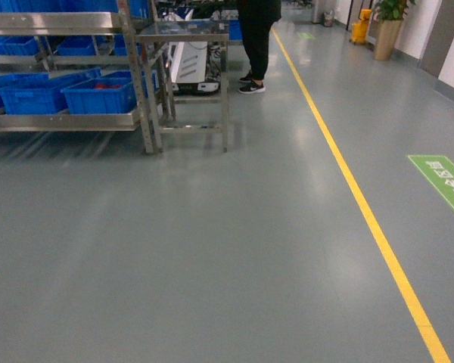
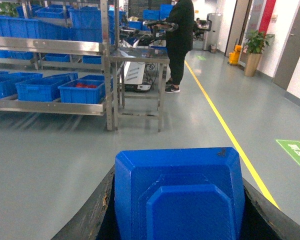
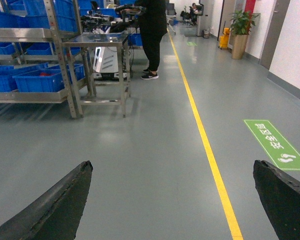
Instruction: Pick blue part to blue bin on bottom shelf
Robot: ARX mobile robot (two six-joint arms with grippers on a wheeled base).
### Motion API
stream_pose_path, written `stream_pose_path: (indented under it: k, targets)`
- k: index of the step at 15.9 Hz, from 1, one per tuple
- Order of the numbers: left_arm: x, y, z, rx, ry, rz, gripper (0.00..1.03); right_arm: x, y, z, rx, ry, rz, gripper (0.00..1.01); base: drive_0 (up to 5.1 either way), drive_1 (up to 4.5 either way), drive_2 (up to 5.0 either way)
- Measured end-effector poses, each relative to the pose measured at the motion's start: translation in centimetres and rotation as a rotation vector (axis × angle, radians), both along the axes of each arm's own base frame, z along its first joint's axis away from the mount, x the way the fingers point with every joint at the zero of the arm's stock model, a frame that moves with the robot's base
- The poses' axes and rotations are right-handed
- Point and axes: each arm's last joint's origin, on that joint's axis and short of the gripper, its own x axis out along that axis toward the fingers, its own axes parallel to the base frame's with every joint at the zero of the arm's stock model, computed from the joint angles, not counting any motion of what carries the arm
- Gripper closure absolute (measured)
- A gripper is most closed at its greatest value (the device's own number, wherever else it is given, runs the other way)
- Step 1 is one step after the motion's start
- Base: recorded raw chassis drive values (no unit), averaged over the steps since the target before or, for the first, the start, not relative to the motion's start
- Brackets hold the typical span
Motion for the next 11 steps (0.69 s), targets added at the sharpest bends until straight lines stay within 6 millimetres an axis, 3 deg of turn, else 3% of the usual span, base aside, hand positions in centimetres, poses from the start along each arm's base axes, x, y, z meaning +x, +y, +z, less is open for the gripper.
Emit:
stream_pose_path:
  k: [11]
  targets:
    - [0.00,0.00,0.04,-0.001,-0.003,0.000,0.59,0.00,0.00,-0.01,0.000,0.001,0.000,0.03,0.0,4.06,-4.2]
